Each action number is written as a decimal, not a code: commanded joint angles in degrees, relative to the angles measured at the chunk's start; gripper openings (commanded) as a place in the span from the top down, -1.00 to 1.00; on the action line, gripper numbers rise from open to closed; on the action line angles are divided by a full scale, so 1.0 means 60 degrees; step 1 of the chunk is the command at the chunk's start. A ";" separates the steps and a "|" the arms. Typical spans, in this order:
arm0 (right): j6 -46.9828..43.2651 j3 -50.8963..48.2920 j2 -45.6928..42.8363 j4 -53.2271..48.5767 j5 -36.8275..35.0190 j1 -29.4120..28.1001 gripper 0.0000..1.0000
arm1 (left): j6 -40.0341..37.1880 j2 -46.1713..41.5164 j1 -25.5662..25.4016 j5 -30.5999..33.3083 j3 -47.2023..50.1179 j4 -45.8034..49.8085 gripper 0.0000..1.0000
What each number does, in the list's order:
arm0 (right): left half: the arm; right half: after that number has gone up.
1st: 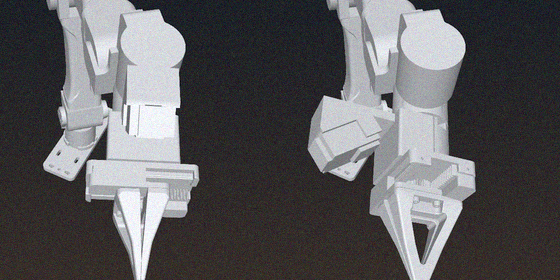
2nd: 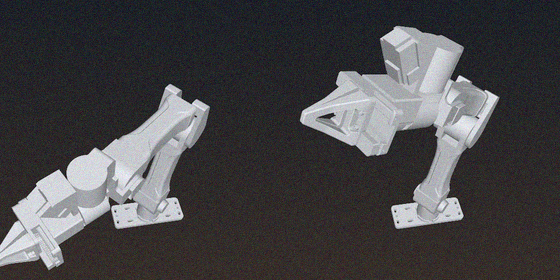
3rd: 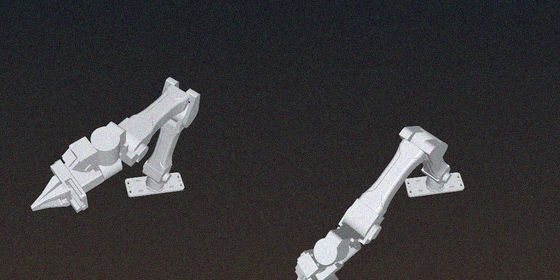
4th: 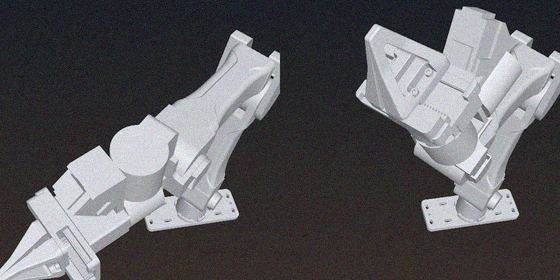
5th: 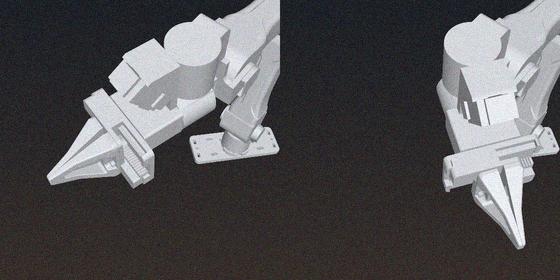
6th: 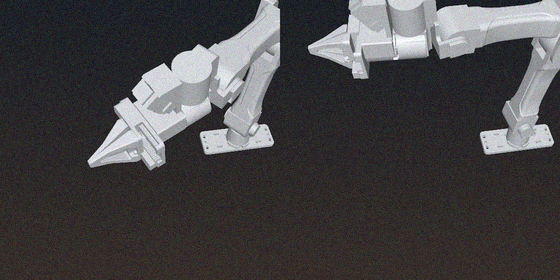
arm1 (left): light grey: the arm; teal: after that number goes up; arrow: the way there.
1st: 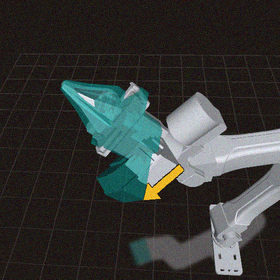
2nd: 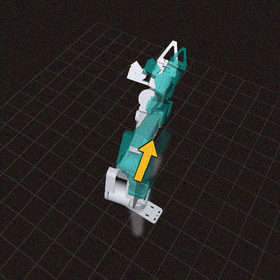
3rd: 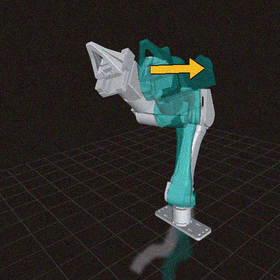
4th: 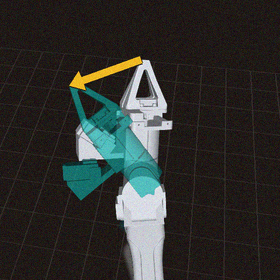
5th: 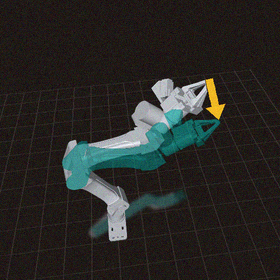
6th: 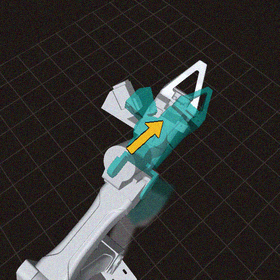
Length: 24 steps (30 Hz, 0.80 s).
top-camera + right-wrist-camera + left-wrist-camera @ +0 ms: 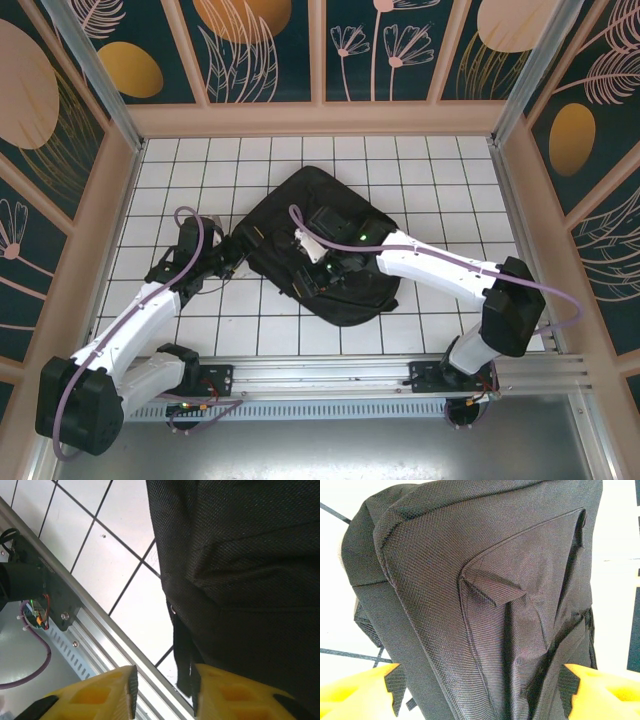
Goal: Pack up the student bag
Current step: Zip the student bag at the center of the table.
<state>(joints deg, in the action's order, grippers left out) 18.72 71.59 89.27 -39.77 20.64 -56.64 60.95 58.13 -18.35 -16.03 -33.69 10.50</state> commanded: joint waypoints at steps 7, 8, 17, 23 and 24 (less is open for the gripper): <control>-0.0044 -0.0036 0.0121 0.0073 -0.0088 -0.0082 0.91 | 0.0488 0.0063 -0.0033 -0.0034 0.0195 -0.0062 -0.62; -0.0043 -0.0053 0.0106 0.0076 -0.0135 -0.0097 1.00 | 0.0540 0.0131 -0.0033 -0.0104 0.0217 -0.0086 -0.63; 0.0095 -0.0096 -0.0082 0.0210 -0.0350 -0.0096 1.00 | 0.1058 0.0755 -0.0034 -0.0646 0.0417 -0.0569 -0.32; 0.0220 -0.0169 -0.0084 0.0416 -0.0204 -0.0111 1.00 | 0.1083 0.1029 -0.0048 -0.0755 0.0346 -0.0955 -0.12; 0.0220 -0.0169 -0.0089 0.0432 -0.0216 -0.0126 1.00 | 0.1090 0.1103 -0.0047 -0.0748 0.0321 -0.1020 -0.10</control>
<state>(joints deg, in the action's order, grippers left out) 19.20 71.31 89.58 -38.76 19.55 -56.80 66.35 63.79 -18.35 -19.46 -31.66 7.07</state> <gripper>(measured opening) 0.062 0.554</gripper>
